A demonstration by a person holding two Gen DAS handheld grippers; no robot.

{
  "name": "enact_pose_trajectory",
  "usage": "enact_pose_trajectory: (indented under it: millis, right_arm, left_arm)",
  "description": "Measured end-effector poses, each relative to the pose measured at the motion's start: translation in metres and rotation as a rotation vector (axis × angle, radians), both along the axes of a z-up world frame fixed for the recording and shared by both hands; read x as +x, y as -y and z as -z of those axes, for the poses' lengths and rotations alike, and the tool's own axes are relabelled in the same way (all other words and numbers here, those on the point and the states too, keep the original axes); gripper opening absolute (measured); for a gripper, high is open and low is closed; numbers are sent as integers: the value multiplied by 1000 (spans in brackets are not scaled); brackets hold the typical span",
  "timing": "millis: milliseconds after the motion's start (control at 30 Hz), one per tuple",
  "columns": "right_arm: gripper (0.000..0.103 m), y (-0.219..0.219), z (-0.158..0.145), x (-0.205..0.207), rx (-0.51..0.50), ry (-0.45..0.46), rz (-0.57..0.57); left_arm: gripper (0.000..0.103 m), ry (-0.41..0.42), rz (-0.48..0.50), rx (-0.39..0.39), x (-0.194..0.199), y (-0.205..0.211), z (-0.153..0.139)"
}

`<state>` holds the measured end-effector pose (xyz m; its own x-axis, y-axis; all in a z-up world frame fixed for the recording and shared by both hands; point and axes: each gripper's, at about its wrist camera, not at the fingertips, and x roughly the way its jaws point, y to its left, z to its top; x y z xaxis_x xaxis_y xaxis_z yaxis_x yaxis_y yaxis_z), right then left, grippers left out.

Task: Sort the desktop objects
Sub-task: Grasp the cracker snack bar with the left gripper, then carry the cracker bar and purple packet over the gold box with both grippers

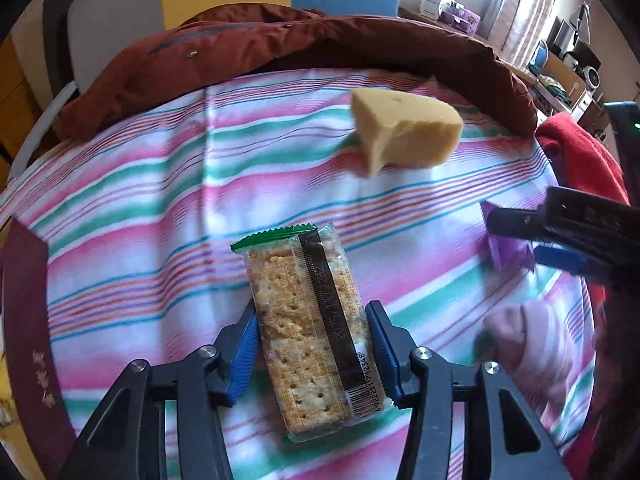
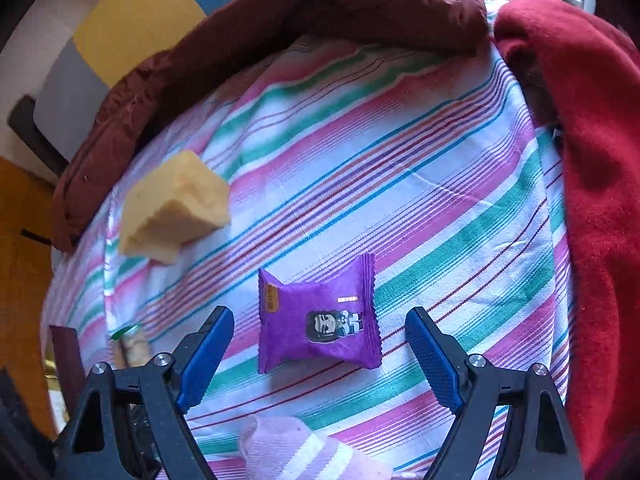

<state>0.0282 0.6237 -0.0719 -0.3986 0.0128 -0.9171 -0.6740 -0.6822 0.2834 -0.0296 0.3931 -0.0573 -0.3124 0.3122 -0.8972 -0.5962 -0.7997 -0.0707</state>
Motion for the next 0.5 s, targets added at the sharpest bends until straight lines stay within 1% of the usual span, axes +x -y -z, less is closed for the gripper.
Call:
enact_pose_trajectory:
  millis: [33,100,133,167,200,267,300,400,500]
  right_arm:
    - [88,3,0,-2,19,11,-14]
    - [79,10,1,-7,81,52,-49]
    - [67,16,1,-10,141,85,-76]
    - [60,19,1,-12,170,98,-90]
    - [59,23,1,-14,193,106,-106]
    - [54,28,0,-17,214,106,-132]
    - [53,30,-1,-18,218,99,-142]
    - [52,37,-6,-21,210,49,-176]
    - [52,55,-11,-28,211,-9,-273]
  left_arm:
    - [52,-1,-6,9,2,8,0]
    - [52,-3,-11,33,3,15,-1]
    - [52,-17,-20,26,7,22,-1]
    - [51,-26,-22,22,9,28,0]
    - [51,-39,-19,27,12,34,1]
    - [51,-55,-19,44,17,44,1]
    - [51,-59,-21,55,18,48,1]
    - [49,-73,-36,85,24,61,2]
    - [49,-104,-51,91,28,65,3]
